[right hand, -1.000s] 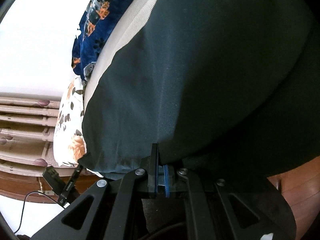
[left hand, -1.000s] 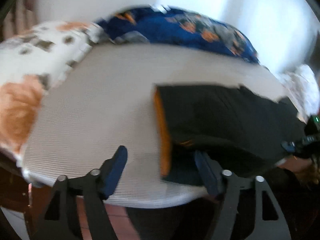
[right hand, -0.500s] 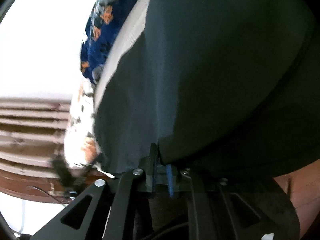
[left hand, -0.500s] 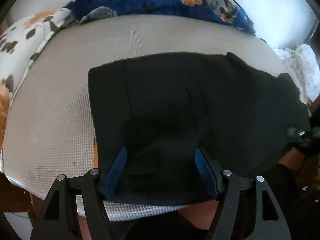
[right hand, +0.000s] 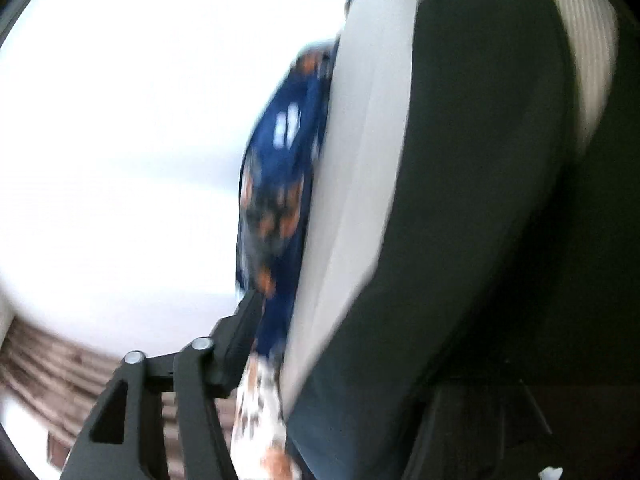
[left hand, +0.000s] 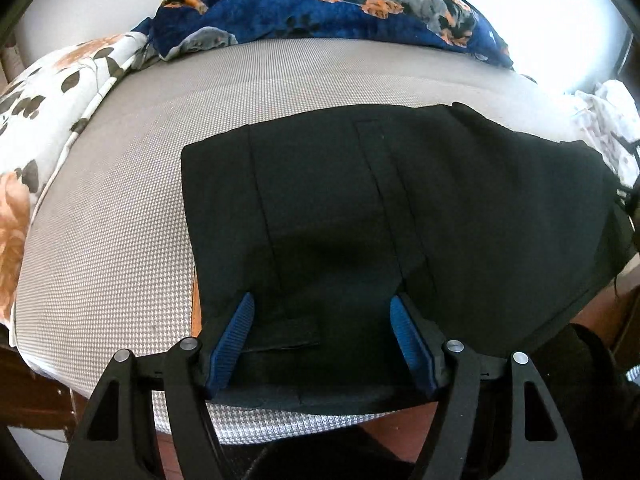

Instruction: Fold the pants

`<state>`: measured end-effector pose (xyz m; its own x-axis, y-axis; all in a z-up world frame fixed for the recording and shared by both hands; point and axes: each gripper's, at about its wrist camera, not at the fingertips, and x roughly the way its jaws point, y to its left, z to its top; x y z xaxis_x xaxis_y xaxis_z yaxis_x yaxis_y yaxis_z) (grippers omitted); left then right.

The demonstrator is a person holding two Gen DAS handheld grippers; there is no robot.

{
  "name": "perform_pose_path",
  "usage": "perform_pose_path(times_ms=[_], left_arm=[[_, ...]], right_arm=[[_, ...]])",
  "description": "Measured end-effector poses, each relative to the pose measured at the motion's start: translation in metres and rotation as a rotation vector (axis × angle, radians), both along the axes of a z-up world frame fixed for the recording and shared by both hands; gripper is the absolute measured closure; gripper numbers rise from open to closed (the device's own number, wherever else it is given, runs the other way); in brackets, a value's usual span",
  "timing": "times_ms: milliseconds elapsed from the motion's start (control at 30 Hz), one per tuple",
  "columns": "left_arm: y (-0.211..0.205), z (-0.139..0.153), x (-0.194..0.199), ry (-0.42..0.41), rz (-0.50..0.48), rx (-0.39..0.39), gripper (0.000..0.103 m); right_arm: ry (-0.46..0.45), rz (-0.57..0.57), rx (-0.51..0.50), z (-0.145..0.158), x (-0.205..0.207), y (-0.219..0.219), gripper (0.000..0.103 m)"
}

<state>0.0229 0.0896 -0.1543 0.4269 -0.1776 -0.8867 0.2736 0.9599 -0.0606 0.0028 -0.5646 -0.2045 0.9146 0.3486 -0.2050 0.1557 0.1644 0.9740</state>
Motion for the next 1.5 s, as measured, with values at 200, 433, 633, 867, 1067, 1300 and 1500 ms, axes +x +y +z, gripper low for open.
perform_pose_path(times_ms=[200,433,633,867,1067,1300,1500], left_arm=[[-0.005,-0.001,-0.001,-0.003,0.007,0.008,0.032],[-0.006,-0.001,0.0,-0.005,-0.005,0.018,0.03],[-0.007,-0.001,0.001,0.002,-0.013,0.005,0.029],[-0.008,-0.003,0.001,-0.003,-0.041,0.01,0.025],[-0.008,-0.004,0.001,-0.003,-0.044,0.015,0.024],[-0.009,-0.005,0.001,-0.005,-0.065,0.012,0.021],[-0.006,-0.004,-0.001,-0.013,-0.082,0.002,0.021]], right_arm=[[0.165,-0.092,-0.157,0.014,0.015,-0.045,0.083],[0.214,-0.188,-0.243,0.025,-0.027,-0.078,0.097],[0.261,-0.264,-0.338,0.04,-0.132,-0.07,0.098],[0.364,-0.289,-0.182,-0.036,-0.2,-0.078,0.098],[0.304,-0.316,-0.098,-0.053,-0.212,-0.083,0.099],[0.359,-0.327,-0.173,-0.041,-0.215,-0.096,0.098],[0.338,-0.304,-0.13,-0.047,-0.214,-0.101,0.097]])
